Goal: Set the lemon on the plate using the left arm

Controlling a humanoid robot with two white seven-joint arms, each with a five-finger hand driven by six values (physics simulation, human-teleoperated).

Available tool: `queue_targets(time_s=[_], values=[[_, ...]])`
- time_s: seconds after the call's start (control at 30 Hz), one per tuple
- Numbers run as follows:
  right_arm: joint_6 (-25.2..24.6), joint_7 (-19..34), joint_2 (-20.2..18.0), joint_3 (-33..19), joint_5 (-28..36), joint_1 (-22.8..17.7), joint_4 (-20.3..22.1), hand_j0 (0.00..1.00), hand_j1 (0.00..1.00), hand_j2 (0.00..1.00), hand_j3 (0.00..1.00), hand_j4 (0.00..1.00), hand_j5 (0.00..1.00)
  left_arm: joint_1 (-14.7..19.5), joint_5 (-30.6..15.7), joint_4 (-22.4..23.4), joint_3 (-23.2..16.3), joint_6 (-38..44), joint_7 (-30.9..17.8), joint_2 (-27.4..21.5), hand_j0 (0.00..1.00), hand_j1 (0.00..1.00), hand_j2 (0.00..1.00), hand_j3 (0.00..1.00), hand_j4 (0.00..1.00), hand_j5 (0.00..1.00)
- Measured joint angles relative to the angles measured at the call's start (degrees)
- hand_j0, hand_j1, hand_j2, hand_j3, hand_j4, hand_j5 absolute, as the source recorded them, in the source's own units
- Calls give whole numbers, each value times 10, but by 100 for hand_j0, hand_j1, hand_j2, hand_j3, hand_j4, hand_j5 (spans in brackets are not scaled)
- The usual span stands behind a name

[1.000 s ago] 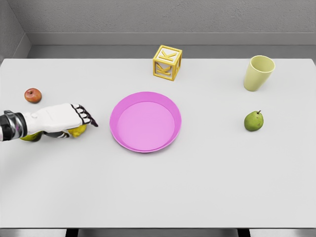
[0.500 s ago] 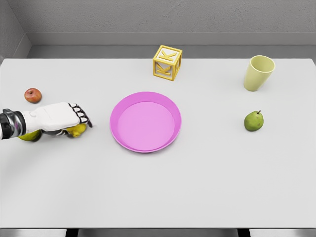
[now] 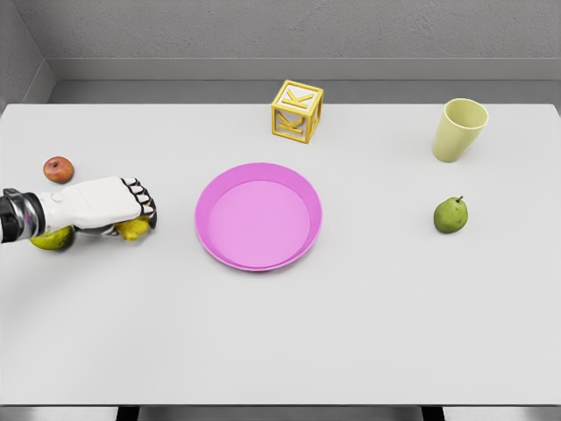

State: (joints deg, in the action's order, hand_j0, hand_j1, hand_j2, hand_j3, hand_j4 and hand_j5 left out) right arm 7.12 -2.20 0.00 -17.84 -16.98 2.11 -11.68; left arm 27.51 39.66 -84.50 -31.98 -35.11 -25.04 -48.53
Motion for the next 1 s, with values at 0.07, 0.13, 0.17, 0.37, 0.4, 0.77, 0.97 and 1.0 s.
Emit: queue_targets(time_s=[0.07,0.13,0.17,0.37,0.4,0.77,0.97,1.0], values=[[0,0,0,0,0,0,0,100,100,100,100,100,100,3,-8,0,2,0,0,0,51,51,51,51,51,51],[0,0,0,0,0,0,0,100,100,100,100,100,100,8,-17,-1,4,0,0,0,49,49,49,49,49,49],[0,0,0,0,0,0,0,100,100,100,100,100,100,9,-20,-1,4,0,0,0,49,49,49,49,49,49],[0,0,0,0,0,0,0,100,100,100,100,100,100,18,-47,-12,6,0,0,-1,49,49,49,49,49,49],[0,0,0,0,0,0,0,100,100,100,100,100,100,18,-53,-17,6,0,0,0,49,49,49,49,49,49],[0,0,0,0,0,0,0,100,100,100,100,100,100,35,-77,-50,-1,0,-1,56,49,49,49,49,49,49],[0,0,0,0,0,0,0,100,100,100,100,100,100,42,-76,-58,-4,-1,-1,96,49,49,49,49,49,49],[0,0,0,0,0,0,0,100,100,100,100,100,100,43,-75,-58,-5,-1,-1,103,49,49,49,49,49,49]])
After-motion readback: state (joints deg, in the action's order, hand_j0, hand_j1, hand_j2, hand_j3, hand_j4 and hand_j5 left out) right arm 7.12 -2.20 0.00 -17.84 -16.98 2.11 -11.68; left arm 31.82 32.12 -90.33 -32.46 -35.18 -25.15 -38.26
